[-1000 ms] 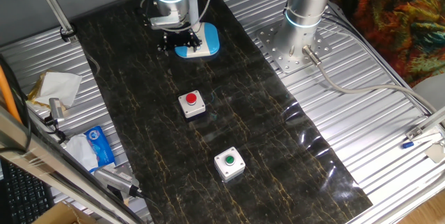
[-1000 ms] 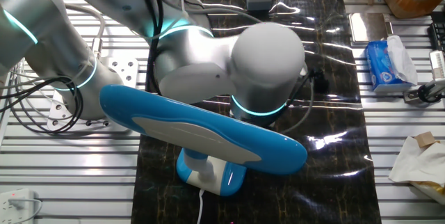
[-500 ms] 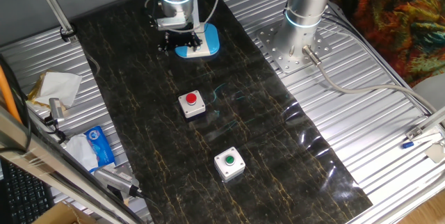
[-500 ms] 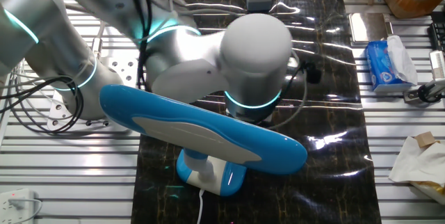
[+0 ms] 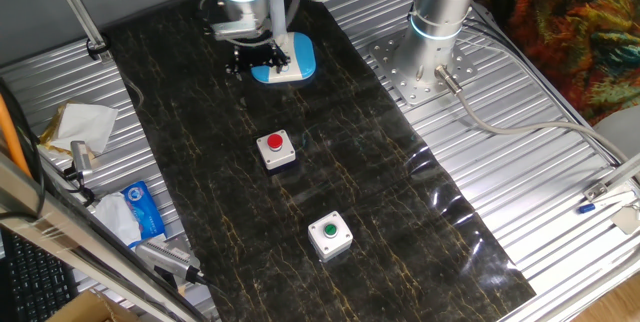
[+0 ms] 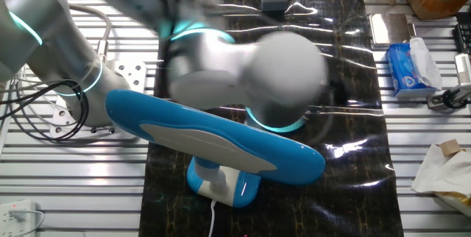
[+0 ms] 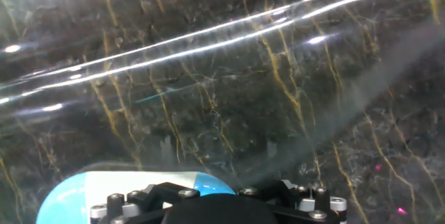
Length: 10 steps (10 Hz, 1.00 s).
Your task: Turn on the desk lamp by pressing the button
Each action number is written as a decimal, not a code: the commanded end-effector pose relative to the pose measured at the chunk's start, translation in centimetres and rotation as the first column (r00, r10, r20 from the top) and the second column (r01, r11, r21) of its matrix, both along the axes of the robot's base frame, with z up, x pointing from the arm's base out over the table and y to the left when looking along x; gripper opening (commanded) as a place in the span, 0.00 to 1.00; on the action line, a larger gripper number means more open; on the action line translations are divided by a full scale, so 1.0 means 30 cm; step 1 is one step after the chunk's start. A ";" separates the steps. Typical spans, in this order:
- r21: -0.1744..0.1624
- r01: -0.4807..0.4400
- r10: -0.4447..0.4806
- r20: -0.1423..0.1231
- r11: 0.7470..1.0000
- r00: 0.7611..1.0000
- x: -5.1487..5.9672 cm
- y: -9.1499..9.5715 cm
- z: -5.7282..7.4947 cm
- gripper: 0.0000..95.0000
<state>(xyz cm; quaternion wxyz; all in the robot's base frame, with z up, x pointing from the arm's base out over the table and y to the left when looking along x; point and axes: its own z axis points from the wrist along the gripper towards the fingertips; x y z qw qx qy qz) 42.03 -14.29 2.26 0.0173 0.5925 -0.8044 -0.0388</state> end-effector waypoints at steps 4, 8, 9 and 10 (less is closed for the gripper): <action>-0.008 -0.031 0.031 -0.011 0.999 0.999 0.000 -0.002 -0.009 1.00; 0.016 -0.052 0.052 -0.016 0.999 0.999 0.000 -0.002 -0.010 1.00; 0.022 -0.058 0.059 -0.019 0.998 0.998 0.001 -0.001 -0.011 1.00; 0.026 -0.058 0.059 -0.021 0.998 0.998 0.001 -0.001 -0.011 1.00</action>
